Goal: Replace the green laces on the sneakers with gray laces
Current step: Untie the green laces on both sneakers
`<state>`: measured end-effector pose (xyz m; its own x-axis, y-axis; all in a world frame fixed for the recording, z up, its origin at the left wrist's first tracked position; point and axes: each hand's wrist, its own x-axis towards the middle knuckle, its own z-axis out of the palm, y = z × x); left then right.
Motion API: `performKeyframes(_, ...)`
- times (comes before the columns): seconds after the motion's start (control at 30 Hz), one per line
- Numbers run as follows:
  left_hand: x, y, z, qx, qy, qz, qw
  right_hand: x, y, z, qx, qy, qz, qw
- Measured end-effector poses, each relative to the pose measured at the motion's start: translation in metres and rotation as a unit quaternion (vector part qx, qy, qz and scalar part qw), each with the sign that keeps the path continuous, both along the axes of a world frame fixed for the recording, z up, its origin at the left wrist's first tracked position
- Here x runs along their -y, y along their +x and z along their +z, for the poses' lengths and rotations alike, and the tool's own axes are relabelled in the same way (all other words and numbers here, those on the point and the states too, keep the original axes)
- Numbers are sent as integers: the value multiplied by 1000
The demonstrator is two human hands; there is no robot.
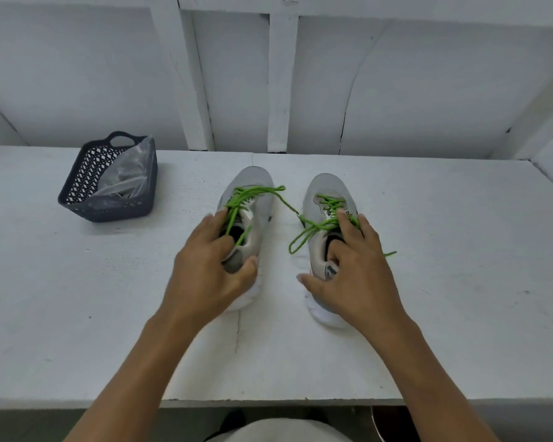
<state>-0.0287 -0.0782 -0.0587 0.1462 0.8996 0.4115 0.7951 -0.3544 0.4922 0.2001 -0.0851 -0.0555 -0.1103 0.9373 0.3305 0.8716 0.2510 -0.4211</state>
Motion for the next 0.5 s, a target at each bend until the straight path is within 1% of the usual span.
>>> performKeyframes(0.07, -3, -13, -2, 0, 4, 10, 1000, -1, 4, 2, -2, -50, 17, 999)
performKeyframes(0.17, -8, -28, -3, 8, 19, 29, 999, -12, 9, 0, -21, -22, 19, 999)
performKeyframes(0.33, -17, -39, -5, 1, 34, 49, 998, -56, 22, -12, -4, 24, 13, 1000)
performKeyframes(0.5, -26, -51, -5, 1, 31, 62, 998, -67, 31, -16, -16, 37, 3, 999)
